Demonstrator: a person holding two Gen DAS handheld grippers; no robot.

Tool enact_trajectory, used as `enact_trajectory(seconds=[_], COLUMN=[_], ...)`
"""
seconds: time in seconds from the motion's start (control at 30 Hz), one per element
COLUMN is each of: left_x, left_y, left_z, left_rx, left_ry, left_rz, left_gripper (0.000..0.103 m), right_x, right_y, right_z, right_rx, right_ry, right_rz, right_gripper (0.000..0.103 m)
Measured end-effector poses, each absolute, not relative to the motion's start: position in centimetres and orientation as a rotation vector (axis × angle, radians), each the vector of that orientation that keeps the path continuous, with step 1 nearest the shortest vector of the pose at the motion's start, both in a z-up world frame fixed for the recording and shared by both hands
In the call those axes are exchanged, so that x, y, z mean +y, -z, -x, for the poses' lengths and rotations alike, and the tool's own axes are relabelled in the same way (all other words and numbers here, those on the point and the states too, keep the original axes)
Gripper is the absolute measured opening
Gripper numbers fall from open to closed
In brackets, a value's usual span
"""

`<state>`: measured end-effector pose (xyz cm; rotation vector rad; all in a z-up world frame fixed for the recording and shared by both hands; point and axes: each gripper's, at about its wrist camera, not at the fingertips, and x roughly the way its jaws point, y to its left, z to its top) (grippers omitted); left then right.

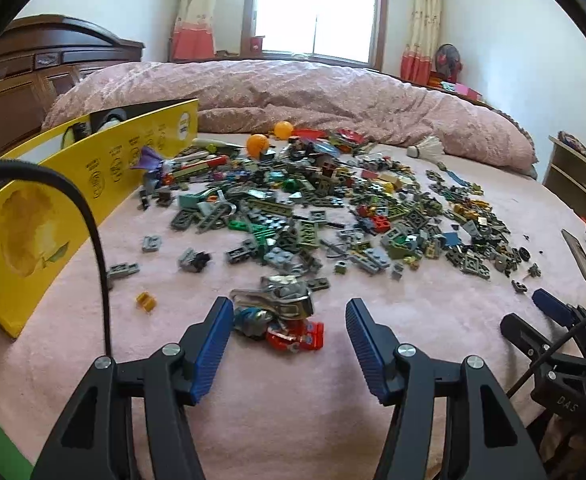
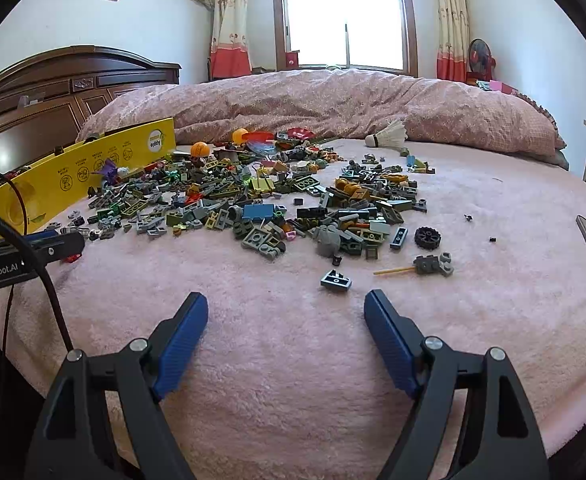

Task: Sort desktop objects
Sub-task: 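Bring both tools back over the pile toward the red minifigure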

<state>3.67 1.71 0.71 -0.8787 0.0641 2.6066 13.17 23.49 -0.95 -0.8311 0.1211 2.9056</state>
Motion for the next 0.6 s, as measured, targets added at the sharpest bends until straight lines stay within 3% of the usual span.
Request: enact_trajectory(seconds=[0.13, 0.2, 0.47, 0.6], left_x=[3.4, 4.2, 4.7, 3.2], left_y=[-1.0, -1.3, -2.1, -1.8], left_z=[-2.5, -1.8, -2.4, -3.5], left_rx=[0.096, 0.089, 0.063, 0.084], left_ry=[-2.569, -2.543, -2.493, -2.563], left_rz=[0.854, 0.858, 0.854, 0.847], left_gripper=[0.034, 0.029, 0.031, 0.049], right_x=[23.5, 23.5, 23.5, 23.6], right_y=[1.0, 1.0, 0.9, 0.9], right_z=[-13.3, -13.3, -13.3, -13.3], right_rx=[0.123, 0.124, 0.131, 0.139], right_ry=[-2.906, -2.906, -2.909, -2.912], right_rz=[0.830, 0.830, 0.826, 0.825], right_gripper=[0.082, 0.082, 0.082, 0.082])
